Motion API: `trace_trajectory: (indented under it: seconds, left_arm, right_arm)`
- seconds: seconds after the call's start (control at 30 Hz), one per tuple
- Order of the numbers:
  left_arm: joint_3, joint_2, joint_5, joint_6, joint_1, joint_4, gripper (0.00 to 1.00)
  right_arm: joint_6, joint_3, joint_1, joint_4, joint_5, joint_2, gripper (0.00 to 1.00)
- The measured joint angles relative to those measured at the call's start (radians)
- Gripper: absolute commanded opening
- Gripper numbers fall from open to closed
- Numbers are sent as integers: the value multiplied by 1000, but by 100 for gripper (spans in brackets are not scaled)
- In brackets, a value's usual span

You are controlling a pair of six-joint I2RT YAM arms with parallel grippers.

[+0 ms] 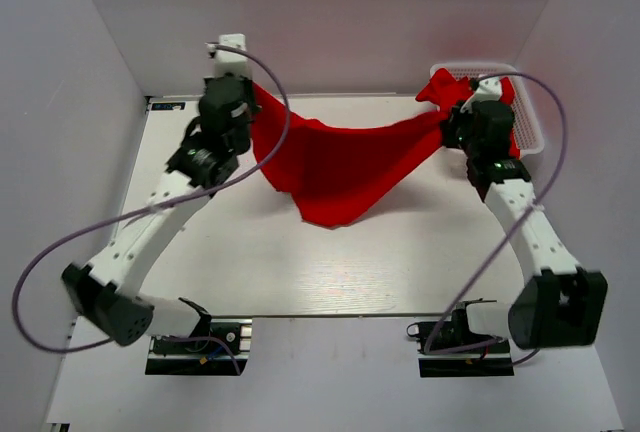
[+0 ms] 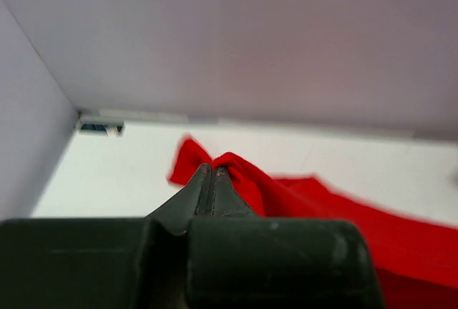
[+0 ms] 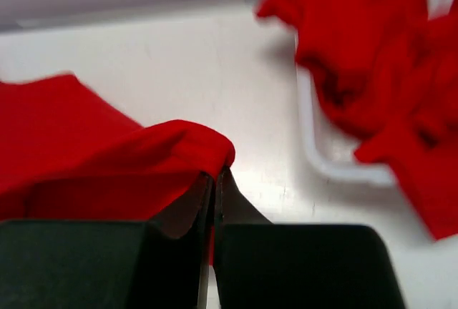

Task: Fold and stack the t-shirts
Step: Flatten out the tshirt

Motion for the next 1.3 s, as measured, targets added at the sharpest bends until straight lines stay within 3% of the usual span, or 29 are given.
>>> trace_trajectory:
  seconds: [0.17,0.37,0.6,0.9,1.1,1.3]
  left_arm:
    - [125,-159,-6,83,0,16,0]
    - [262,-275,25,149,0,-21,0]
    - [497,-365,218,176,0,-144,0]
    - [817,-412,455,187,0,-225,0]
    - [796,-419,505,196,0,-215,0]
    - [581,-381,432,278,-2,-123,0]
  right_arm:
    - [-107,114,1,6,-72,-169,0]
    - [-193,372,1,-101,-111,-241,0]
    - [-253,679,1,-251,-166,-287,0]
    - [-295,883,0,-292,-232,-443,0]
    - [-298,880,0,-266,-264,-477,0]
    - [-272,612,-2,-174,-266,-466,0]
